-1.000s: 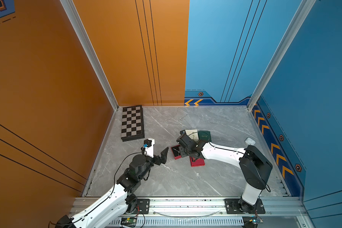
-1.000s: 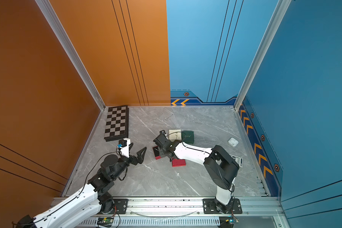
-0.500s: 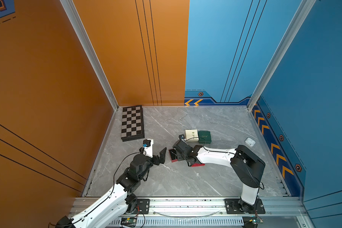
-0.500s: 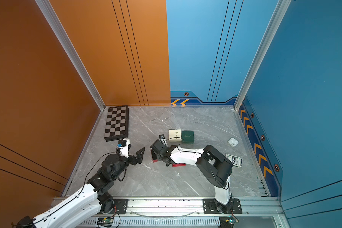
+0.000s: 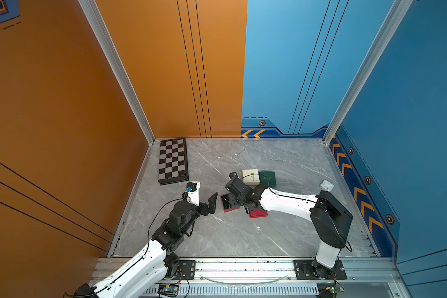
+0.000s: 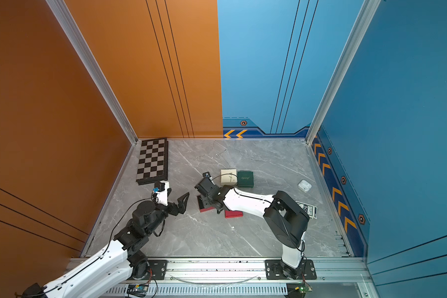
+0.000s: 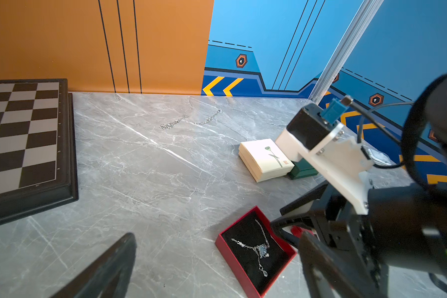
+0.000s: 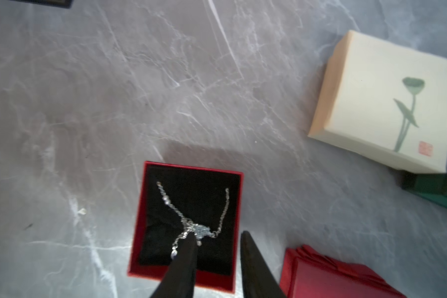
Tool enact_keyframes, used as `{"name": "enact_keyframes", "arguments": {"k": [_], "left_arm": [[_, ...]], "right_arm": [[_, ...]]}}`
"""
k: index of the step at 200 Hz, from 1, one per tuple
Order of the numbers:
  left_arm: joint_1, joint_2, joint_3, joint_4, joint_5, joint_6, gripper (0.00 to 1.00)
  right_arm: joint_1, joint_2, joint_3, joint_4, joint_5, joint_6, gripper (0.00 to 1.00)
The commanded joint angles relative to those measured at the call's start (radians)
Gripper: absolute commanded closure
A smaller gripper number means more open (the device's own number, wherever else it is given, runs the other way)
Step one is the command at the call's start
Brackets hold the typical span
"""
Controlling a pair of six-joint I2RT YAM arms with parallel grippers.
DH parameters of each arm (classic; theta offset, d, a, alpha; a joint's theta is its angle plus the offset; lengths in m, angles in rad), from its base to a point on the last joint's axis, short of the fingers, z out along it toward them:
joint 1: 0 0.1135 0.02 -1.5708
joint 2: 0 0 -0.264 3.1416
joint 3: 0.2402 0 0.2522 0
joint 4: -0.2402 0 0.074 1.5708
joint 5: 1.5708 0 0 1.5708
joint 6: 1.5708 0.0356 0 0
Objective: Take the necklace out of the lift-off lid jewelry box
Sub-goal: Take out the inner lining from the jewelry box.
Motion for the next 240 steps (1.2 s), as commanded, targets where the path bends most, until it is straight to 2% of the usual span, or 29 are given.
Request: {"name": "enact_keyframes", "arguments": {"k": [1,66,151,240], "left_arm": [[0.015,0.01,0.036,-0.008,0.016,0.004,0.02],[0.028,0.011,0.03,-0.012,0.039,-0.007,0.01],[0.036,0.008,0.023,-0.011,0.042,-0.022,0.01],[0.046,0.015,0.024,-0.011,0.053,-0.022,0.02]], "right_arm": [[-0.005,0.018,0.064,-0.092,-0.081,-0.1,0.63],[-0.017,0.126,0.175,-0.166,-0.127,-0.215,0.6],[-0.034,0.185,0.204,-0.171,-0.178,-0.233,0.54],[-0.048,0.225,0.228,-0.173,-0.193,-0.238,0.53]]}}
